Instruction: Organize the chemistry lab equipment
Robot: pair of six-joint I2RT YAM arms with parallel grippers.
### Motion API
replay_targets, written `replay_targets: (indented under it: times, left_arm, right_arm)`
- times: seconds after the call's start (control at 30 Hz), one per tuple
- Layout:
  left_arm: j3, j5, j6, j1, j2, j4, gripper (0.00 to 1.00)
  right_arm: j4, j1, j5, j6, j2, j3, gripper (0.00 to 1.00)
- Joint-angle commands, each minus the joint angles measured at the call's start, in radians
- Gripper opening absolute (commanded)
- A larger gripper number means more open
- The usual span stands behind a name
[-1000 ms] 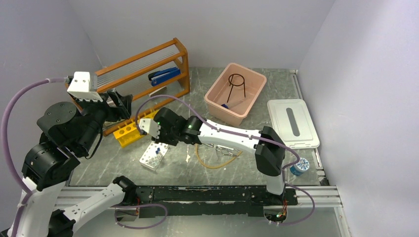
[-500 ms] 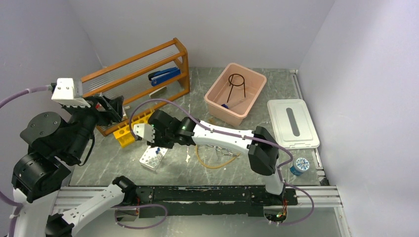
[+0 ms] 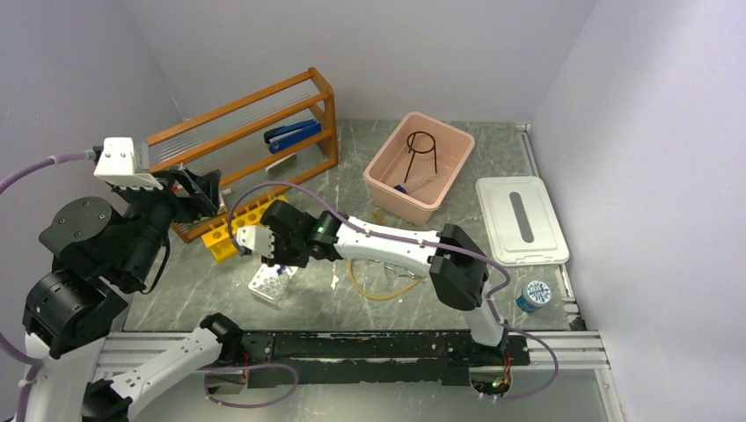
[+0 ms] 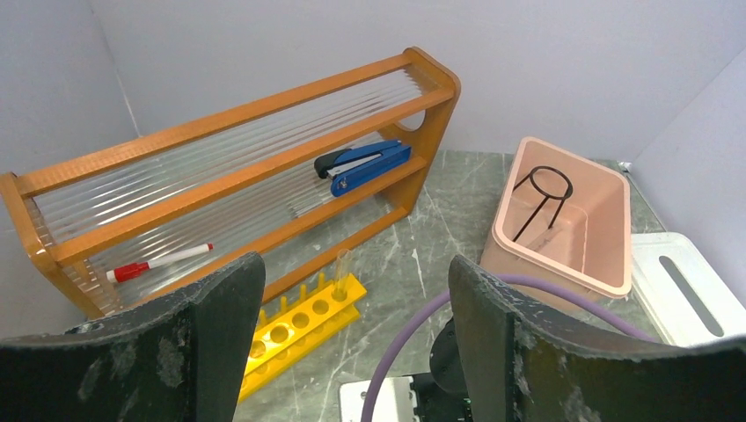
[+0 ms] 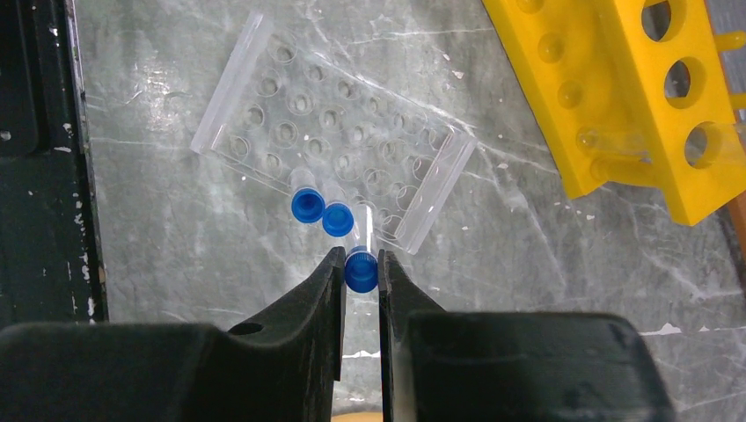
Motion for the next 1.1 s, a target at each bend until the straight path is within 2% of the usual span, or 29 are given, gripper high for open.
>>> replay_targets:
  times: [0.0, 0.47, 0.57, 0.83, 1.07]
  left_arm:
    - [0.0, -0.02, 0.004, 0.005, -0.007, 0.017, 0.8]
    - [0.004, -0.004, -0.001, 0.004, 0.006, 0.004, 0.8]
    - [0.007, -0.004, -0.003, 0.004, 0.004, -0.001, 0.8]
    - [0.005, -0.006, -0.006, 0.005, 0.003, -0.004, 0.81]
    - [-0.007, 0.0, -0.009, 0.005, 0.003, -0.002, 0.81]
  right_arm:
    - [-0.021, 0.004, -0.001, -0.011, 0.014, 0.028, 0.09]
    - [-0.034, -0.002, -0.004, -0.006, 0.063, 0.072, 0.19]
    - [-0.043, -0.004, -0.006, 0.001, 0.075, 0.09, 0.24]
    - [-0.042, -0.022, -0.017, 0.036, 0.047, 0.098, 0.47]
    - [0.012, -0.05, -0.042, 0.085, -0.05, 0.015, 0.5]
